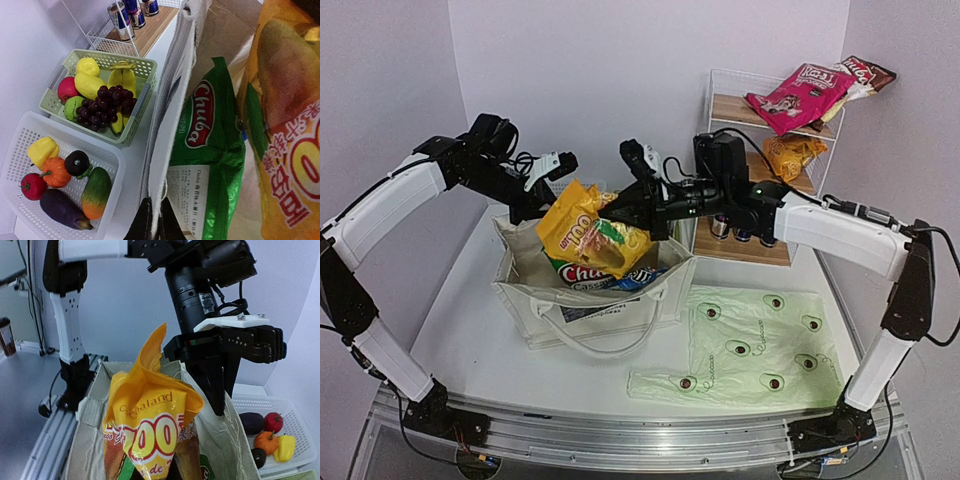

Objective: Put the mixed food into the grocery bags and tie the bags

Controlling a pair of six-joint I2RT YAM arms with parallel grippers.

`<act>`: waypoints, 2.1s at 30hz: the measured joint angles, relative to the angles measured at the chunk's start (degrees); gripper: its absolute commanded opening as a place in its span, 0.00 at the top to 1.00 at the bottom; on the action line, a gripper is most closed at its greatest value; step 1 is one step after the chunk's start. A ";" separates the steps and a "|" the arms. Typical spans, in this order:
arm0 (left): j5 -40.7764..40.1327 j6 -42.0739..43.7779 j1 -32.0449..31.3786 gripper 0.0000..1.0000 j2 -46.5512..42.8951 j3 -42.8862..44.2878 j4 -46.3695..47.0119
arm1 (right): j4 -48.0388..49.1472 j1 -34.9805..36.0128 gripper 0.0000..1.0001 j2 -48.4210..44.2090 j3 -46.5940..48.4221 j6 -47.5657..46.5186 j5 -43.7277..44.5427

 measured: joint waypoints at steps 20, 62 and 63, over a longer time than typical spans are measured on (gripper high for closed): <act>9.68 -15.34 0.08 1.00 0.00 1.09 -1.69 | -34.36 7.59 0.74 9.44 14.80 -54.14 19.55; -0.91 -26.55 -0.07 1.00 -4.13 -5.26 6.85 | -5.73 -18.99 0.28 -31.62 -47.31 24.92 57.67; -0.94 -26.34 -0.07 1.00 -4.13 -5.44 7.11 | -1.78 -20.75 0.29 -29.57 -49.46 25.10 58.71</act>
